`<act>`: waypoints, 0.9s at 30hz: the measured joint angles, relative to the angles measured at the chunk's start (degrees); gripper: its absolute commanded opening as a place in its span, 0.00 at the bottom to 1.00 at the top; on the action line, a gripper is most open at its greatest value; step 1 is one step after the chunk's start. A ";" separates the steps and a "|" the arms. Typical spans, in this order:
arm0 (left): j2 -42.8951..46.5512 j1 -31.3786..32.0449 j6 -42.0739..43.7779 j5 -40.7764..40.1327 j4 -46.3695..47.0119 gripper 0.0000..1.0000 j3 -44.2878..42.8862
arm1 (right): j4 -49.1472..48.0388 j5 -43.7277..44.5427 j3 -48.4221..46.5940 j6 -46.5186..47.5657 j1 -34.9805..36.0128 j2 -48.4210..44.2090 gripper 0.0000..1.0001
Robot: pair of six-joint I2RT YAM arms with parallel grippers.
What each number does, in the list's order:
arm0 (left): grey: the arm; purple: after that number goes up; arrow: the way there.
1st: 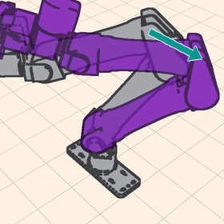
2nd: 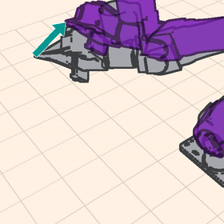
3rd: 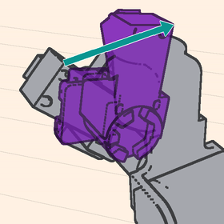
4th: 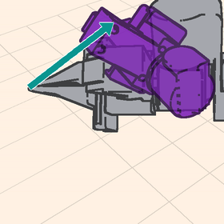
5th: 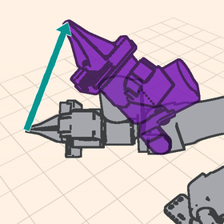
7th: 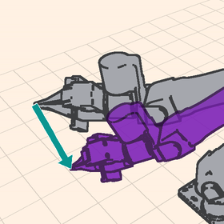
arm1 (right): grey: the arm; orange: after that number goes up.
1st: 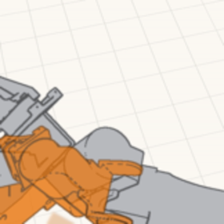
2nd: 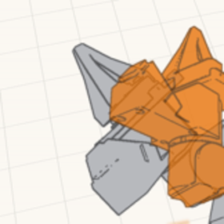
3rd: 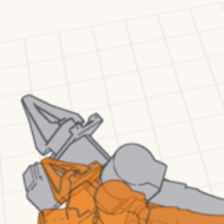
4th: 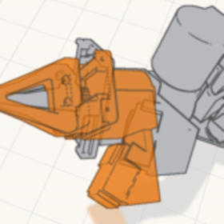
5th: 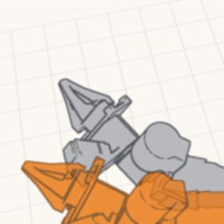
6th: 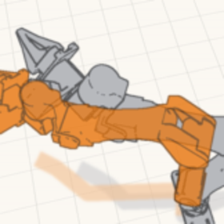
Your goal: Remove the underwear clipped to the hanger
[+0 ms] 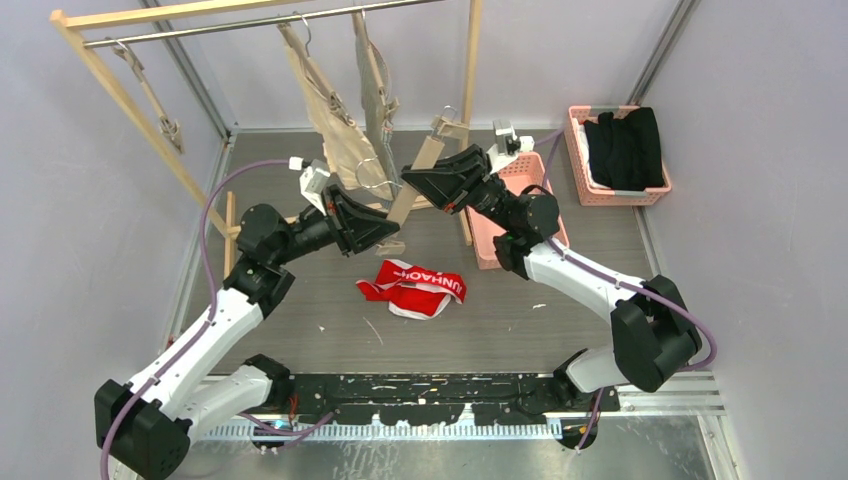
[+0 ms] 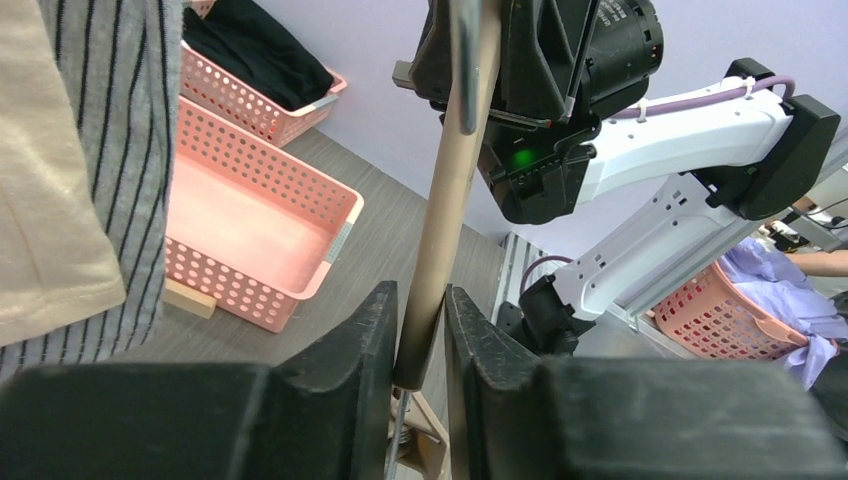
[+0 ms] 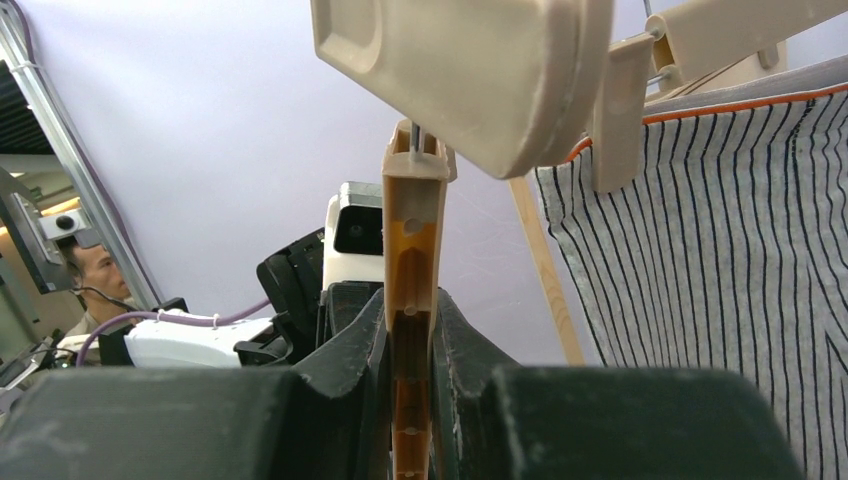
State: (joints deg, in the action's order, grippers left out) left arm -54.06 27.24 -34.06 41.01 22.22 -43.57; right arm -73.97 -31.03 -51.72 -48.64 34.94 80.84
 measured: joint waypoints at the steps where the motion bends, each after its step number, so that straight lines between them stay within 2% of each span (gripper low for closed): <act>1: 0.00 0.00 -0.24 0.02 0.59 0.13 0.37 | 0.02 -0.04 0.00 0.00 0.00 0.00 0.01; 3: 0.00 0.00 -0.61 0.59 1.90 0.01 0.90 | 0.07 -0.09 0.00 -0.33 0.00 0.00 0.01; 8: 0.09 0.02 -0.76 1.73 4.35 0.00 1.51 | 0.20 0.15 0.00 -2.29 0.07 0.00 0.01; 9: 0.09 0.02 -0.96 1.73 4.44 0.00 1.51 | 0.20 0.33 0.04 -2.47 0.09 -0.02 0.06; 11: 0.13 0.02 -1.29 1.68 4.33 0.00 1.51 | 0.20 0.57 0.24 -2.58 0.11 -0.04 0.38; 13: 0.37 0.02 -1.40 1.49 3.72 0.00 1.51 | 0.44 0.83 0.44 -1.99 0.13 -0.13 0.57; 15: 1.29 0.20 -1.46 0.28 1.25 0.00 1.18 | 1.22 0.76 0.76 -0.94 0.26 -0.13 0.96; 16: 1.81 0.15 -1.29 -0.46 -0.59 0.00 0.72 | 1.75 0.63 0.87 -0.42 0.33 -0.20 1.00; 22: 5.22 0.11 2.56 -3.98 -17.03 0.00 -7.80 | 7.54 -0.72 1.84 4.70 0.39 -2.21 1.00; 27: 10.88 0.11 7.98 -7.91 -32.04 0.00 -14.08 | 20.55 1.18 4.52 13.64 0.76 -8.61 1.00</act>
State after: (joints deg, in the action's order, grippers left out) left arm -43.18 27.35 -26.09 33.10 -9.82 -57.65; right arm -53.43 -29.85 -47.20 -35.00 35.70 72.23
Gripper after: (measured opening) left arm 0.060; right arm 0.997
